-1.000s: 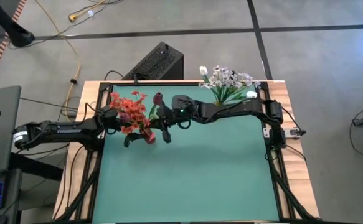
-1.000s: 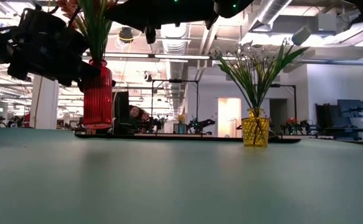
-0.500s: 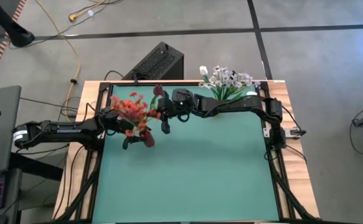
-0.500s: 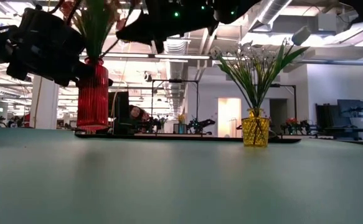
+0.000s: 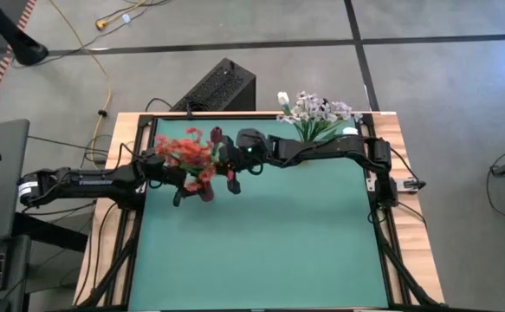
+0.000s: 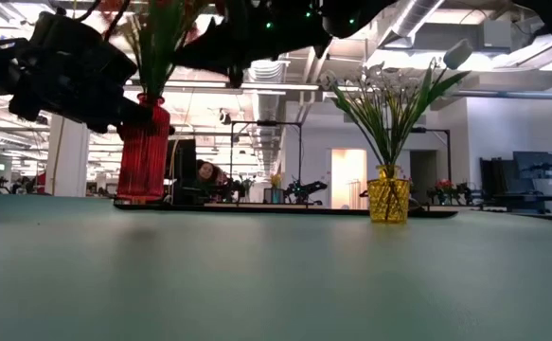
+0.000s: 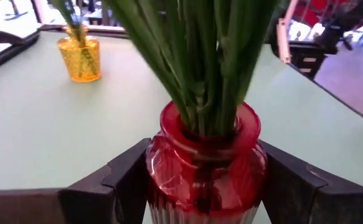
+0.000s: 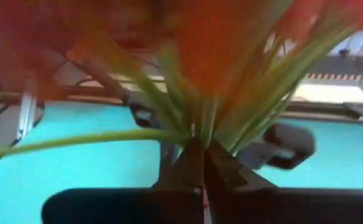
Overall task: Sort flowers into vase by color
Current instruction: Put the dark red flower into the red flower vase
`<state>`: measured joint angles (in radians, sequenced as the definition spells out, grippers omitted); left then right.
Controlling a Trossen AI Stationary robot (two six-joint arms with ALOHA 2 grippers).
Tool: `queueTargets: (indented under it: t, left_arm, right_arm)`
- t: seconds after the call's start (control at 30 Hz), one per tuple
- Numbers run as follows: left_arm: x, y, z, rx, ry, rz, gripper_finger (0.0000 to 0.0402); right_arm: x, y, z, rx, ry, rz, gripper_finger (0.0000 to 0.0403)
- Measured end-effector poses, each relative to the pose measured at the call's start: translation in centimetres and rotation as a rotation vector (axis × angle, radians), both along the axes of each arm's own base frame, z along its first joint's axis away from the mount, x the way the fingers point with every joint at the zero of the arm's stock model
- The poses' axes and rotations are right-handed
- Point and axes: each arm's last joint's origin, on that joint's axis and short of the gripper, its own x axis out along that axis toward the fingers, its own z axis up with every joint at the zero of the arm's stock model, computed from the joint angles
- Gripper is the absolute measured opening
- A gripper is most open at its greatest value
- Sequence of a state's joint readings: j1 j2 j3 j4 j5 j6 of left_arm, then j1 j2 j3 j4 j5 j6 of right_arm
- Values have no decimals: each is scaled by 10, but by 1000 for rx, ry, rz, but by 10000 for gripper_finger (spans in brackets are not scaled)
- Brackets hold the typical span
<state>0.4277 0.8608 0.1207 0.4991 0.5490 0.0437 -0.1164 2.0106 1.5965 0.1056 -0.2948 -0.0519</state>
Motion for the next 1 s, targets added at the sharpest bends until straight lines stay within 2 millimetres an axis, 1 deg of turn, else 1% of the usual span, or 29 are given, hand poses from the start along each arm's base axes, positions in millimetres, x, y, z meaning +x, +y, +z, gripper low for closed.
queueTargets:
  t: [0.07,0.17,0.27,0.4,0.57,0.6,0.77,0.93,1.0]
  left_arm:
    - [0,0,-2,-8,18,2,231]
    - [0,0,-1,-3,4,-7,231]
    - [0,0,-1,-8,12,-5,231]
    - [0,0,-1,-14,5,-11,231]
    - [-1,-1,-3,-24,23,-13,231]
    - [-1,-1,-3,-24,23,-13,231]
    - [-1,-1,-3,-30,25,-10,231]
    - [-1,-1,-4,-17,27,-12,231]
    - [-1,-1,-4,-17,28,-10,231]
  right_arm:
    - [2,4,-6,-3,15,2,24]
    - [3,8,-5,-10,6,-2,24]
    - [3,7,-4,-26,8,-45,24]
    - [4,5,-3,-31,-12,-59,24]
    - [16,3,-28,-28,-12,-65,24]
    - [18,2,-31,-28,-17,-67,24]
    - [17,-4,-33,-14,4,-79,24]
    - [17,-4,-33,0,11,-83,24]
    - [18,-5,-37,1,12,-84,24]
